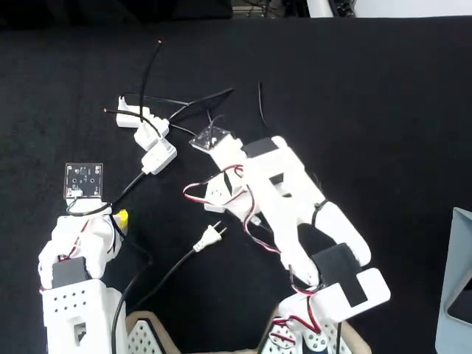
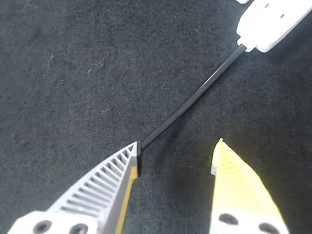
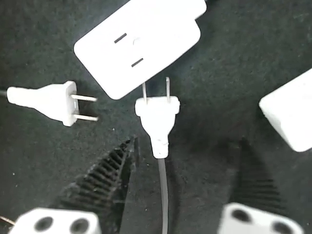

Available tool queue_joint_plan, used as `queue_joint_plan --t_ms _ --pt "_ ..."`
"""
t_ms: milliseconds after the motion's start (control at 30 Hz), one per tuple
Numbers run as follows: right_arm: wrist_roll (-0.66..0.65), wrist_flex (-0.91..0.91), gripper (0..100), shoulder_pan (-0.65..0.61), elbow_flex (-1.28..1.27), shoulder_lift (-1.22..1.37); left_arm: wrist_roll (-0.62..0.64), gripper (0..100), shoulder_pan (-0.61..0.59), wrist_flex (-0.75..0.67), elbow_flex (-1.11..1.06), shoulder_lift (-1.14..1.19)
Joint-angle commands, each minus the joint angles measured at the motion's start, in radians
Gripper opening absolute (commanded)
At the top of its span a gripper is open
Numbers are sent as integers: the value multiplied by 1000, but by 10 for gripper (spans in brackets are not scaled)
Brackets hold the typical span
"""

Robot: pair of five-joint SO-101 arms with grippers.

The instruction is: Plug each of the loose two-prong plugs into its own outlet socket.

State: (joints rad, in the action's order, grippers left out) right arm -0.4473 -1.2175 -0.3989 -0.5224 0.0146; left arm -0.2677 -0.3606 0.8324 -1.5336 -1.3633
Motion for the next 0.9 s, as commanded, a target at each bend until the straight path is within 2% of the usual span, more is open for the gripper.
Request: queue_joint_plan --t_ms 0,233,500,667,867 --pt "-8 55 341 -23 -27 -41 -2 245 -5 8 4 -11" --pt "-8 212 253 -48 -140 -39 -2 245 -5 8 4 -11" --pt "-8 230 7 -107 -150 -48 -2 245 -5 8 4 -11" --pt "-8 118 11 -101 -81 -120 -2 245 -5 8 2 -11" --pt "-2 -57 11 -101 81 -390 -2 245 -5 2 -4 -11"
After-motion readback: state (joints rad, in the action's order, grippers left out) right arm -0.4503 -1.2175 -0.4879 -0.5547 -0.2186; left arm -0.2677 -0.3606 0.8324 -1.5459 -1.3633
